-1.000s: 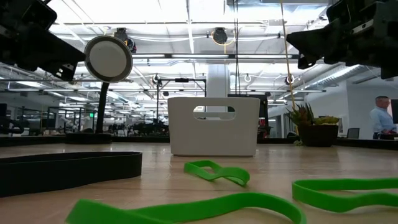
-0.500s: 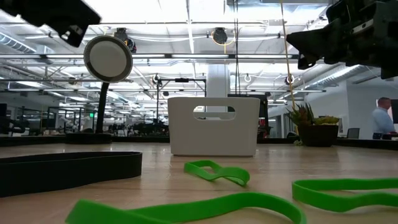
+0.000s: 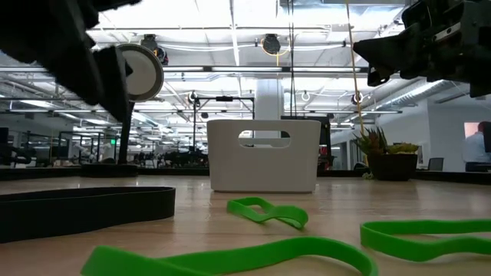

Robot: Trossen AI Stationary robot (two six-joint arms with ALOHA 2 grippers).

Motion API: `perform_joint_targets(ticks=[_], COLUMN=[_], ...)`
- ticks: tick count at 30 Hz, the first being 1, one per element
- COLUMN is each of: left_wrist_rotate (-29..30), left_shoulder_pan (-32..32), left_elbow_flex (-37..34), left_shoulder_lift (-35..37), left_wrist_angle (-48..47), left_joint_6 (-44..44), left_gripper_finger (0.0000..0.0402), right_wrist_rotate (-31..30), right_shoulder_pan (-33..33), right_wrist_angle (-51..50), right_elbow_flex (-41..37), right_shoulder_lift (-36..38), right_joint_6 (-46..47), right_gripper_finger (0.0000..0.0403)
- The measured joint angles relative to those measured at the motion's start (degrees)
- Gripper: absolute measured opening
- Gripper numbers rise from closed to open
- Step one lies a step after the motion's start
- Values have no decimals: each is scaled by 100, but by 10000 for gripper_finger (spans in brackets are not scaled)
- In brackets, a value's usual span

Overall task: Pick and place rubber bands into bin
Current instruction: Put the black rubber band into the gray bin

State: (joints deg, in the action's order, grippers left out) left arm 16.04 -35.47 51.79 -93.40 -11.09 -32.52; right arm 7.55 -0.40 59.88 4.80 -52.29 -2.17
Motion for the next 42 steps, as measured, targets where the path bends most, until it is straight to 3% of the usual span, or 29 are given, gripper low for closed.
perform_joint_targets(ticks=[5, 9, 19, 24, 30, 37, 42], left_wrist_rotate=[-164, -121, -581, -544, -393, -462, -598], left_shoulder_pan=[53, 149, 235, 245, 223, 246, 233], left_elbow_flex=[212, 212, 212, 216, 216, 214, 202], left_shoulder_lift=[-356, -607, -1143, -1200, -1209, -1215, -1175], left_wrist_angle=[-61, -83, 566, 577, 468, 427, 684], left_joint_6=[-73, -125, -188, -143, 385, 769, 1328], left_gripper_finger=[288, 312, 292, 277, 210, 27, 13], right_wrist_rotate=[-10, -20, -22, -24, -24, -24, -25], right_shoulder_pan=[0, 0, 1, 2, 2, 1, 2], right_wrist_angle=[34, 56, 11, 6, 4, 6, 6], right_elbow_flex=[1, 2, 2, 2, 2, 2, 2], right_shoulder_lift=[2, 2, -2, -2, -2, -2, -2], right_joint_6=[-13, -26, -4, -2, -2, -9, -6], right_gripper_finger=[1, 1, 1, 1, 1, 1, 1])
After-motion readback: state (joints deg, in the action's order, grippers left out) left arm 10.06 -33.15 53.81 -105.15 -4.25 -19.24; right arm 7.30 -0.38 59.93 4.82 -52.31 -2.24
